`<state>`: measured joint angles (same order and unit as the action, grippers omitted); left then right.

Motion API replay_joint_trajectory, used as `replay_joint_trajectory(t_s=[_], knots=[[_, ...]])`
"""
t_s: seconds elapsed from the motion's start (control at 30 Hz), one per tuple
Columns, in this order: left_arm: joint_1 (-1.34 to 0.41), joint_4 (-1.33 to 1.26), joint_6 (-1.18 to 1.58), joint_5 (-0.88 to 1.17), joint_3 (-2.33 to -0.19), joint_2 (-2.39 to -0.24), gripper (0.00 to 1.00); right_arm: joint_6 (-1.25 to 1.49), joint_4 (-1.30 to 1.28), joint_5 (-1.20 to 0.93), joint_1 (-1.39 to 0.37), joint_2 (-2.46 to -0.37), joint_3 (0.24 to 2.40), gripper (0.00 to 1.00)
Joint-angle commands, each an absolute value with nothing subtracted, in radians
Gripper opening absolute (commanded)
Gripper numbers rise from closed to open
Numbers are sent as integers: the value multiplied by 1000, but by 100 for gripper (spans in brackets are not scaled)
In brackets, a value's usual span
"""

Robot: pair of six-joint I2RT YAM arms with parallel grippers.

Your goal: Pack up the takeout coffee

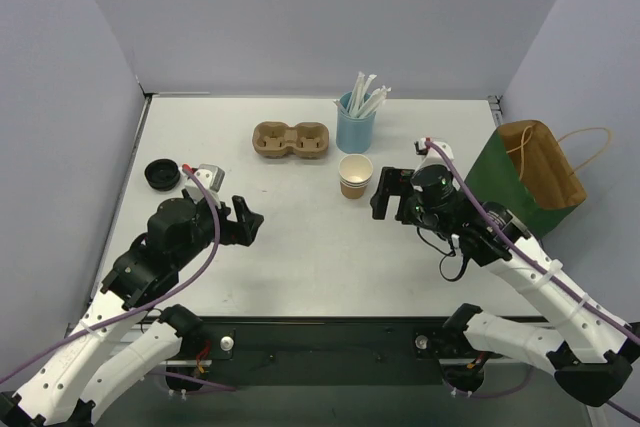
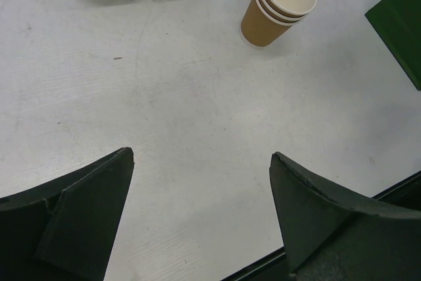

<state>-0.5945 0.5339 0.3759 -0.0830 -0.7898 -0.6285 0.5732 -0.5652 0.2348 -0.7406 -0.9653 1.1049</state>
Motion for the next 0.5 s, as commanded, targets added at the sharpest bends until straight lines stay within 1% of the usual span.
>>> replay_joint_trajectory(t_s=[0.0, 0.13, 0.2, 0.27, 0.3, 0.33, 0.37, 0.43, 0.47], knots=[[-598, 497, 359, -106, -788, -617, 94, 558, -572, 288, -736, -994, 1149, 100], [-600, 502, 356, -120, -792, -623, 94, 525, -603, 392, -735, -1041, 1177, 98], [-598, 502, 354, -121, -790, -626, 93, 506, -603, 484, -727, -1069, 1195, 97], [-600, 505, 354, -121, -793, -629, 93, 480, -601, 514, -703, -1146, 1233, 92], [-598, 505, 354, -123, -792, -630, 93, 471, -601, 485, -657, -1210, 1252, 88], [-600, 506, 354, -126, -793, -630, 93, 453, -600, 444, -626, -1244, 1273, 70], [-600, 508, 353, -129, -793, -629, 93, 446, -600, 398, -606, -1276, 1317, 62], [-600, 509, 353, -135, -793, -630, 93, 431, -586, 338, -580, -1360, 1347, 48], [-600, 511, 353, -137, -793, -634, 93, 430, -580, 330, -577, -1388, 1379, 45]])
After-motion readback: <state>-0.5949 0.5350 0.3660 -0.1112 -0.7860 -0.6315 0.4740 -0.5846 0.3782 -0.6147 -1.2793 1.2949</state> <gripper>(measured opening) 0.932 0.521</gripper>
